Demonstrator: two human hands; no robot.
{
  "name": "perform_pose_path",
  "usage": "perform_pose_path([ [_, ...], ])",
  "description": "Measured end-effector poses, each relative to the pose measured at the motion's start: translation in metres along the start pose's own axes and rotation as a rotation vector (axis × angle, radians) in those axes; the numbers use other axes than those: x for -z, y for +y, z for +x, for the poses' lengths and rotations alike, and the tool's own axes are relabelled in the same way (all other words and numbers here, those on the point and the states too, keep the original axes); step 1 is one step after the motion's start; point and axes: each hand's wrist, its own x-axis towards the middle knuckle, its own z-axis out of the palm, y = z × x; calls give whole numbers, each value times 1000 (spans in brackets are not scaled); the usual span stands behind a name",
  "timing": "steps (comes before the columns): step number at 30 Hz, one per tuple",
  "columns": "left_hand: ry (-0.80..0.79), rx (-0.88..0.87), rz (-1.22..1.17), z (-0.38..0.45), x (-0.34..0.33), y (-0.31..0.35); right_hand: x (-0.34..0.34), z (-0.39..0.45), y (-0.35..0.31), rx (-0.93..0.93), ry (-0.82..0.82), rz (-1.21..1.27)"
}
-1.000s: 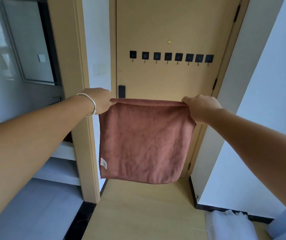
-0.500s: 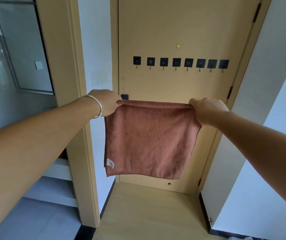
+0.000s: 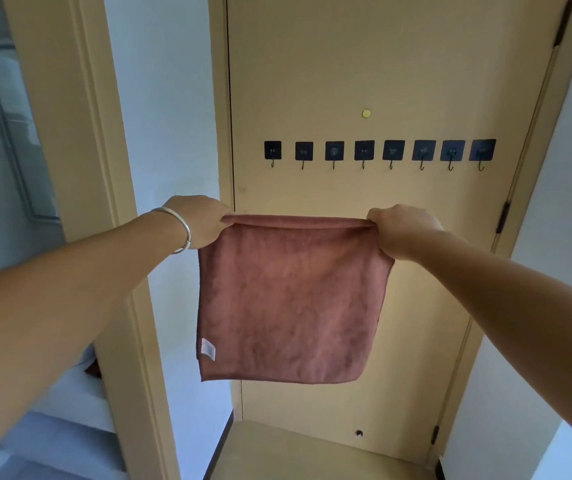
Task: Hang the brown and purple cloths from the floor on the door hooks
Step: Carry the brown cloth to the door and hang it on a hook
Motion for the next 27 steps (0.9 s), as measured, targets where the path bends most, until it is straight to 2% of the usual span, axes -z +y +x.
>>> perform_pose_path([
  [8, -41, 35, 15, 65, -39, -15, -48, 68, 1, 3, -29, 57],
  [19, 121, 0, -31, 189, -108, -81, -98, 192, -30, -43, 8, 35],
  [27, 251, 10, -129, 301, -148, -133, -115, 301, -62, -112, -23, -18],
])
